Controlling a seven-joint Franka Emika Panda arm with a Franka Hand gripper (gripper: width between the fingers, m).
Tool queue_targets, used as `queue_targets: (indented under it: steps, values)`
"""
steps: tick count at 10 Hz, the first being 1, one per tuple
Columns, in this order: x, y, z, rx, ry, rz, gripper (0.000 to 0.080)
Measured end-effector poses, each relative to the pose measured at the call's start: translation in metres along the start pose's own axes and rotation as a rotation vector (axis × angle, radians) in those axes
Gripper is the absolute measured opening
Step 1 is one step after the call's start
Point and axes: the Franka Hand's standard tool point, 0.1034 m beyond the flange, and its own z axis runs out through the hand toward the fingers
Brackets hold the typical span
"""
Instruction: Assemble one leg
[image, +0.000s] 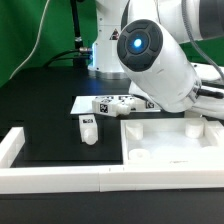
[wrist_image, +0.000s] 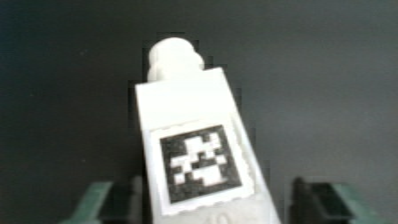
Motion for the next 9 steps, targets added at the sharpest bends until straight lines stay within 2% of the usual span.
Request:
queue_targets:
  steps: [1, 3, 4, 5, 6, 7, 8, 9]
  values:
    - [0.000, 0.000, 0.000, 0.001, 0.000, 0.000, 0.0281]
    - [-0.001, 0.001, -0.006, 0.005, -0.009, -0.004, 0.0285]
    - [-0.008, 0.005, -0.032, 0.027, -0.026, -0.015, 0.0285]
    - [-0.012, 0.008, -0.065, 0.065, -0.022, -0.022, 0.0285]
    - [-0.013, 0.012, -0.087, 0.091, -0.018, -0.033, 0.0285]
    - [-0.012, 0.014, -0.113, 0.103, 0.004, -0.053, 0.0285]
    - [-0.013, 0.011, -0.128, 0.093, 0.047, -0.078, 0.0285]
    - [-0.013, 0.010, -0.126, 0.092, 0.052, -0.078, 0.0285]
